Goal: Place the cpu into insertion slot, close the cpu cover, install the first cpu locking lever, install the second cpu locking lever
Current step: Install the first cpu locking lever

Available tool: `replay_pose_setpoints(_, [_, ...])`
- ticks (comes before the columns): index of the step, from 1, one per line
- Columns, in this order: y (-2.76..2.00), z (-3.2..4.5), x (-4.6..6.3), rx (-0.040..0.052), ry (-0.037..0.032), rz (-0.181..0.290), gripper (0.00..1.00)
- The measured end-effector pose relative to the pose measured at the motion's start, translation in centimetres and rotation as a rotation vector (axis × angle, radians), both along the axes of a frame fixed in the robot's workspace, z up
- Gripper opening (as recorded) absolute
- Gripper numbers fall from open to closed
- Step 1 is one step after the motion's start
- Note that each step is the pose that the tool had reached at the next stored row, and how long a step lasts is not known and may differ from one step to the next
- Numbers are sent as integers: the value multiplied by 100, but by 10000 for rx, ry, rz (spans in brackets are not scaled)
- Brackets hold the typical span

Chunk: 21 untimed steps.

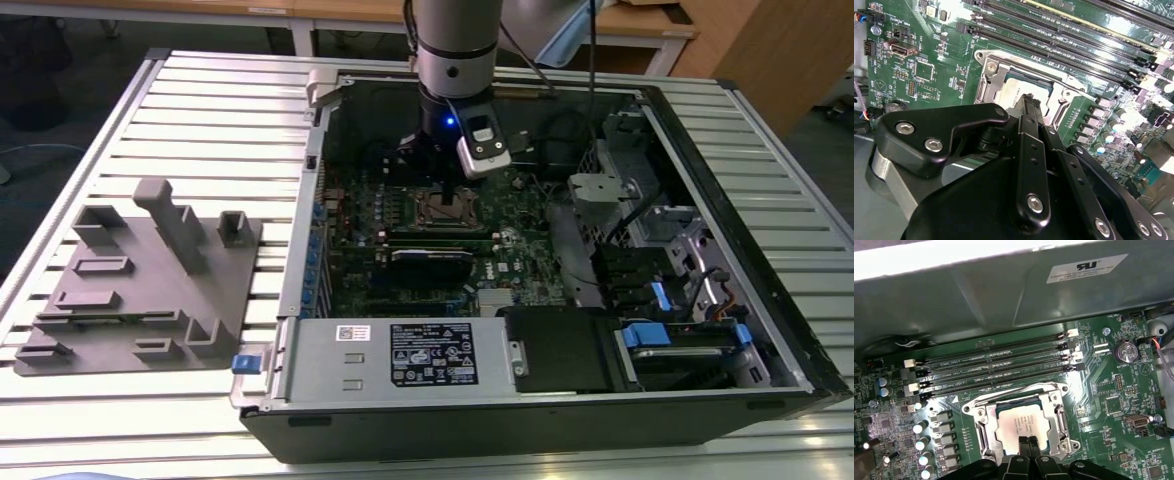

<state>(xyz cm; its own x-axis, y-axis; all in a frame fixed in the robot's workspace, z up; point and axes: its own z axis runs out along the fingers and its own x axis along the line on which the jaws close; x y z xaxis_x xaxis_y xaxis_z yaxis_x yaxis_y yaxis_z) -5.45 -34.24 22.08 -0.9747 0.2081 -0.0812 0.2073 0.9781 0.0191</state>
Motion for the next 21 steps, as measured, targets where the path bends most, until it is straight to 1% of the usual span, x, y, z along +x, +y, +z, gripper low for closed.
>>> replay_pose_setpoints(21, [0, 0, 0, 0, 162, 0, 11])
